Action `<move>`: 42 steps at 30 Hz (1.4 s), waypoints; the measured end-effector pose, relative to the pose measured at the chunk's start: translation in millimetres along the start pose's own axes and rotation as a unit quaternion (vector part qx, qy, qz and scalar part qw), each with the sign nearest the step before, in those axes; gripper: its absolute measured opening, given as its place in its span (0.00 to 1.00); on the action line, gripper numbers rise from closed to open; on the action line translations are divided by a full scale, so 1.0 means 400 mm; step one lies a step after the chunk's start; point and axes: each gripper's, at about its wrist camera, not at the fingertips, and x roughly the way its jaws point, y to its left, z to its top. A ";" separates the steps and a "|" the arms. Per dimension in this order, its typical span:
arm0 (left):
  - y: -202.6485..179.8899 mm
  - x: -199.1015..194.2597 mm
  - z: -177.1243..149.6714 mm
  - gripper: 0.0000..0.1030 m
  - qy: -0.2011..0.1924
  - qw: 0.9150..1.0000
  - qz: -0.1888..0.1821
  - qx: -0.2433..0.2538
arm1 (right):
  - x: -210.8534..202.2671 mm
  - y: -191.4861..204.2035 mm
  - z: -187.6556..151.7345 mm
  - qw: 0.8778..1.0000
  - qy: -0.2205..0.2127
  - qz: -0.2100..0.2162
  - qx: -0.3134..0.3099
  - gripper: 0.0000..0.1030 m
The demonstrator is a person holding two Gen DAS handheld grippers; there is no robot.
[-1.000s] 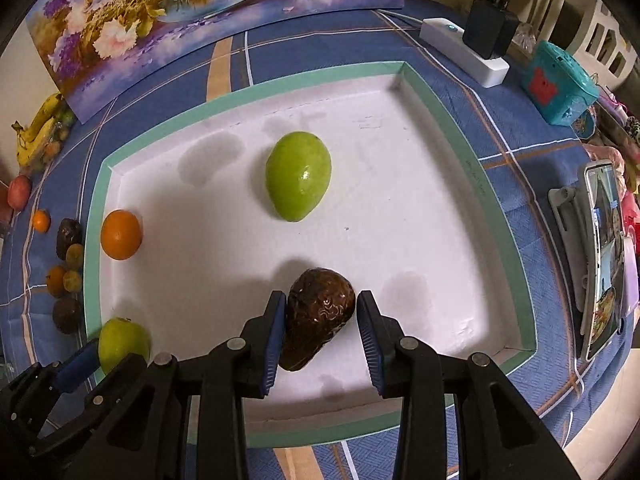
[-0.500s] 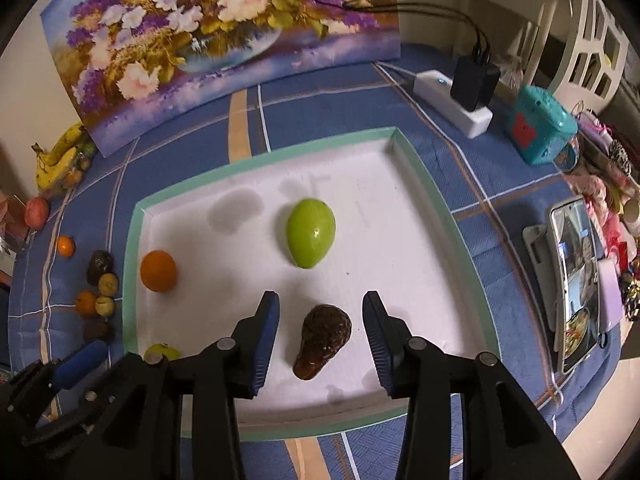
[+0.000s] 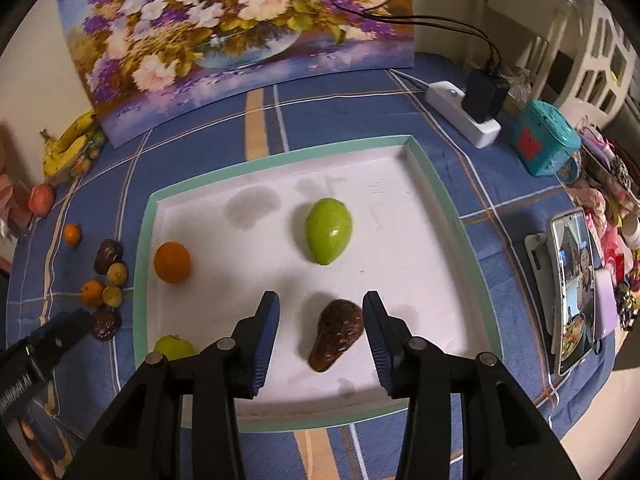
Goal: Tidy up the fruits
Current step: 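Withdraw both grippers from the tray toward the remaining fruits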
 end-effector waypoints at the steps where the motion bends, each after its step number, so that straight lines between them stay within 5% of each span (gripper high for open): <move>1: 0.010 -0.004 0.002 0.45 -0.004 1.000 0.008 -0.004 | -0.002 0.008 -0.001 1.000 -0.001 0.003 -0.004 0.43; 7: 0.066 -0.025 0.011 0.48 -0.019 0.999 0.036 -0.023 | -0.027 0.066 -0.004 0.999 -0.015 0.010 -0.034 0.43; 9: 0.075 -0.028 0.012 0.64 -0.022 0.998 0.046 -0.027 | -0.035 0.079 -0.006 0.999 -0.020 0.013 -0.040 0.43; 12: 0.084 -0.029 0.014 0.71 -0.023 0.998 0.051 -0.031 | -0.041 0.092 -0.007 0.998 -0.025 0.014 -0.047 0.45; 14: 0.089 -0.028 0.013 0.81 -0.023 0.997 0.060 -0.032 | -0.039 0.101 -0.008 0.998 -0.025 0.016 -0.051 0.57; 18: 0.100 -0.027 0.012 1.00 -0.028 0.996 0.074 -0.036 | -0.028 0.112 -0.011 0.998 -0.023 0.020 -0.057 0.66; 20: 0.105 -0.026 0.014 1.00 -0.030 0.996 0.080 -0.040 | -0.026 0.115 -0.013 0.998 -0.026 0.023 -0.056 0.80; 25: 0.125 -0.019 0.016 1.00 -0.027 0.994 0.098 -0.048 | -0.020 0.116 -0.013 0.997 -0.036 0.037 -0.054 0.90; 42: 0.165 -0.023 0.092 1.00 -0.048 0.989 0.131 -0.048 | -0.012 0.172 0.024 0.993 -0.083 0.054 -0.065 0.91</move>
